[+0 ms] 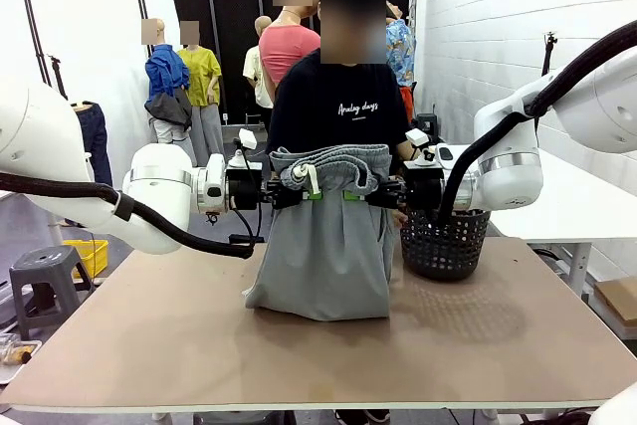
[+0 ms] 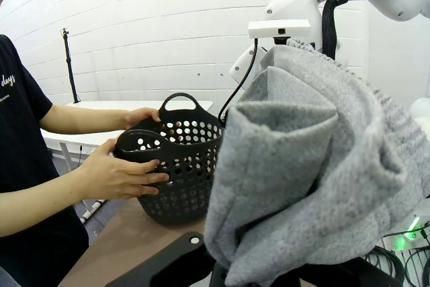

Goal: Fold the training pants.
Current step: Fold the Training pants in half.

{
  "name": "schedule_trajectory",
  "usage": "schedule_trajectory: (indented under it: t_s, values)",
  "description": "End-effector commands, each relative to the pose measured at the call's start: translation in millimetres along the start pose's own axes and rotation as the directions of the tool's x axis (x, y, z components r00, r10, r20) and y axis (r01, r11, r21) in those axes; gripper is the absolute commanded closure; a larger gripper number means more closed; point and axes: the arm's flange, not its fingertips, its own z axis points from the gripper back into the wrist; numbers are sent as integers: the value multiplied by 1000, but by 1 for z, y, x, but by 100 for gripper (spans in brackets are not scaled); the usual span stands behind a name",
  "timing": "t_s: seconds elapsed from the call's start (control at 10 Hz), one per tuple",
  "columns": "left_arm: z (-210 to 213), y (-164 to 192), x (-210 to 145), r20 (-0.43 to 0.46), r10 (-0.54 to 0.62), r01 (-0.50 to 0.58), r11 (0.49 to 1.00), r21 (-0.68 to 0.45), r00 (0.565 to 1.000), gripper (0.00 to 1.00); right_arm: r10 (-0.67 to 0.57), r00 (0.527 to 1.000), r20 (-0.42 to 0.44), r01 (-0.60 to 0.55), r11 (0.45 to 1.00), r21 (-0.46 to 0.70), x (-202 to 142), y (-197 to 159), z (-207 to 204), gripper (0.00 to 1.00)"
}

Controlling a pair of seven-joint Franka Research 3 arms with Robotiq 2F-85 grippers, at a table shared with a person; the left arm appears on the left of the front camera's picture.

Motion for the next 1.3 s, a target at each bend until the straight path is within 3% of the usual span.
schedule_trajectory:
  t_s: [0.0, 0.6, 0.9, 1.2]
  values:
    - [0, -1, 3, 16, -12, 11, 1000, 7, 1000, 100, 2, 1000, 6, -2, 1000, -3, 2, 3, 0, 100]
    - [0, 0, 0, 0, 0, 0, 1000, 0, 1000, 100, 0, 1000, 0, 0, 1000, 0, 0, 0, 0, 100]
    - [11, 27, 18, 39, -3, 3, 1000, 19, 999, 100, 2, 1000, -6, -2, 1000, -31, 15, -24, -7, 100]
    - [12, 66, 56, 20, -36, 35, 998, 50, 999, 100, 30, 999, -25, -31, 997, -72, 51, -58, -8, 100]
